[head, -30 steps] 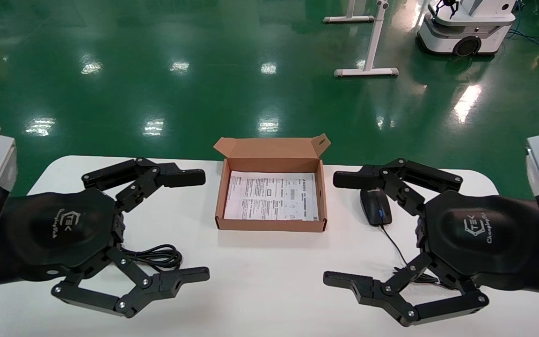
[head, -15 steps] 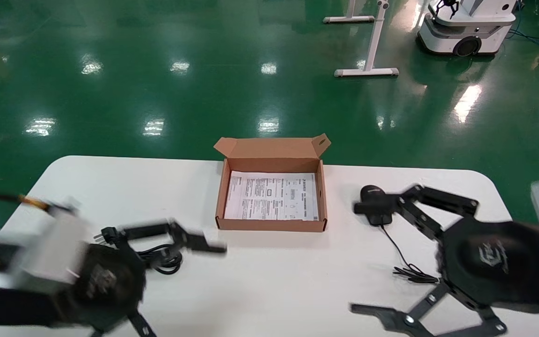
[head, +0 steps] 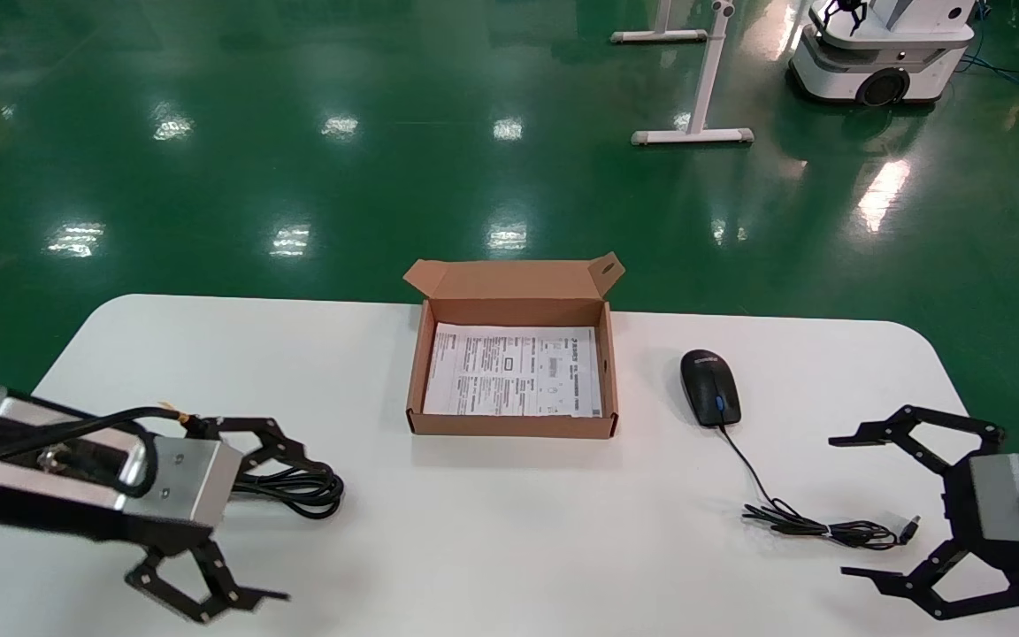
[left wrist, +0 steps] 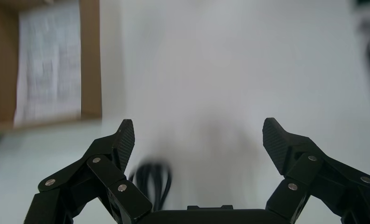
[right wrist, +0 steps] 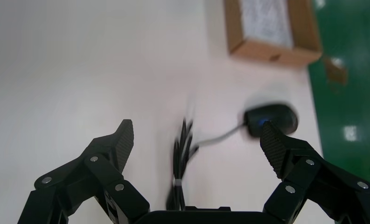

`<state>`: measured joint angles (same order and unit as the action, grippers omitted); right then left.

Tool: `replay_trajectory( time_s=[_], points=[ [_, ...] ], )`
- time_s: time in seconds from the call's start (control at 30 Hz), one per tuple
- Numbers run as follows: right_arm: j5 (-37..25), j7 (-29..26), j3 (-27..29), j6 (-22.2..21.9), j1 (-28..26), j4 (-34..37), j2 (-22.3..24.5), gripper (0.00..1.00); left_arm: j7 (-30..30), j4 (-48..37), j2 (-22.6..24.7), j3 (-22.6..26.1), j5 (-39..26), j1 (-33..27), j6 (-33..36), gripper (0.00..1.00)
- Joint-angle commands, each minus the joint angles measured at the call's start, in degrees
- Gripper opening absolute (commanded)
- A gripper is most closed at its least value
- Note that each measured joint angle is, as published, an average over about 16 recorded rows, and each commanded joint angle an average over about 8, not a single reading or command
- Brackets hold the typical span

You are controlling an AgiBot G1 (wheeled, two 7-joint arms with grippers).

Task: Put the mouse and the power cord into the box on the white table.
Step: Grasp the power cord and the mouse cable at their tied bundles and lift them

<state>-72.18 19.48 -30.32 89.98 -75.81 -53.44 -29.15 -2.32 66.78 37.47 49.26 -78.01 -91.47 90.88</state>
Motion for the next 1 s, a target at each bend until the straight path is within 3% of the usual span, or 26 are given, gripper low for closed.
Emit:
replay_trajectory(
  time_s=[0.03,0.43,1.0],
  points=[
    [-3.7,3.02,-1.55,-0.07,-2.1,2.39,-1.01,1.0,1.66,-2.22,0.87,2.73,-3.73,-2.65,-0.05,1.0],
    [-14.7,14.42,-9.0,-0.6,-11.41,20.08,-10.55,1.0,14.42,-24.97,10.42,13.37,-12.91,-11.14,-0.69,1.0],
    [-20.39,24.43,-13.1,-2.8,-17.08,40.18,-18.48,1.0,30.35,-50.9,21.34,16.6,-15.6,-13.08,-4.66,1.0]
  ],
)
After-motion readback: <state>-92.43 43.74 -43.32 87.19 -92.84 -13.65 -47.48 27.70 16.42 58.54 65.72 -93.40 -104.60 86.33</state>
